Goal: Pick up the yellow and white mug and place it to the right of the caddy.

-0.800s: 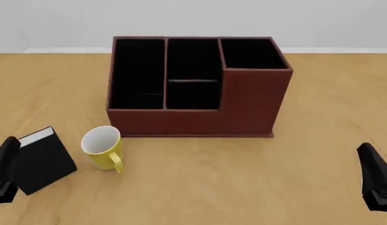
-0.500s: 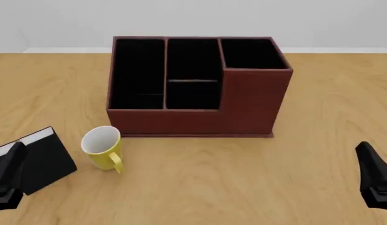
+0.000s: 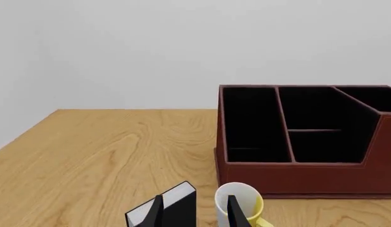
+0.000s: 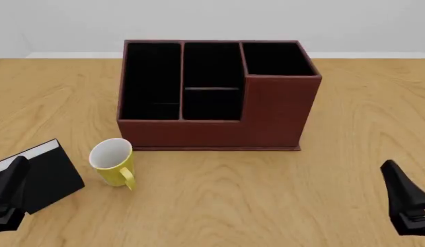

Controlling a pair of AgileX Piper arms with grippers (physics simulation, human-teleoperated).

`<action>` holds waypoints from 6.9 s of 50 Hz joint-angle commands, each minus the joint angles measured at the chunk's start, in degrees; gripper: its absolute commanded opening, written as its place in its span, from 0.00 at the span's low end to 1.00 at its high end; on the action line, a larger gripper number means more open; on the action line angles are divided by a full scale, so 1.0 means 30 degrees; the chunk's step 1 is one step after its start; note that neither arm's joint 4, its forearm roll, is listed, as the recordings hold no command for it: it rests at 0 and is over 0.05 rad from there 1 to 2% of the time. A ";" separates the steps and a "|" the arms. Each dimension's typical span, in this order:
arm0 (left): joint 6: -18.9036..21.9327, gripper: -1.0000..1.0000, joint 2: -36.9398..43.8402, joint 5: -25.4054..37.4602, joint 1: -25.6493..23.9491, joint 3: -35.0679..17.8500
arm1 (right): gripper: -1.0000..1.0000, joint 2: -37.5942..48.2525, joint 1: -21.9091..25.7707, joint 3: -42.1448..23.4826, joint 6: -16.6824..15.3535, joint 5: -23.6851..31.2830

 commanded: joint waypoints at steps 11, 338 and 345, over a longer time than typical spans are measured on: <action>-0.0014 1.00 -0.0030 0.0038 -0.0019 -0.0008 | 1.00 -0.0300 0.1248 0.0016 -0.0242 0.0756; -0.0025 1.00 0.0016 0.0084 -0.0025 -0.0101 | 1.00 4.1339 1.8499 -1.9212 -0.1456 -1.8132; -0.0026 1.00 0.0016 0.0086 -0.0020 -0.0101 | 1.00 4.1693 1.8464 -1.9535 -0.1341 -1.8047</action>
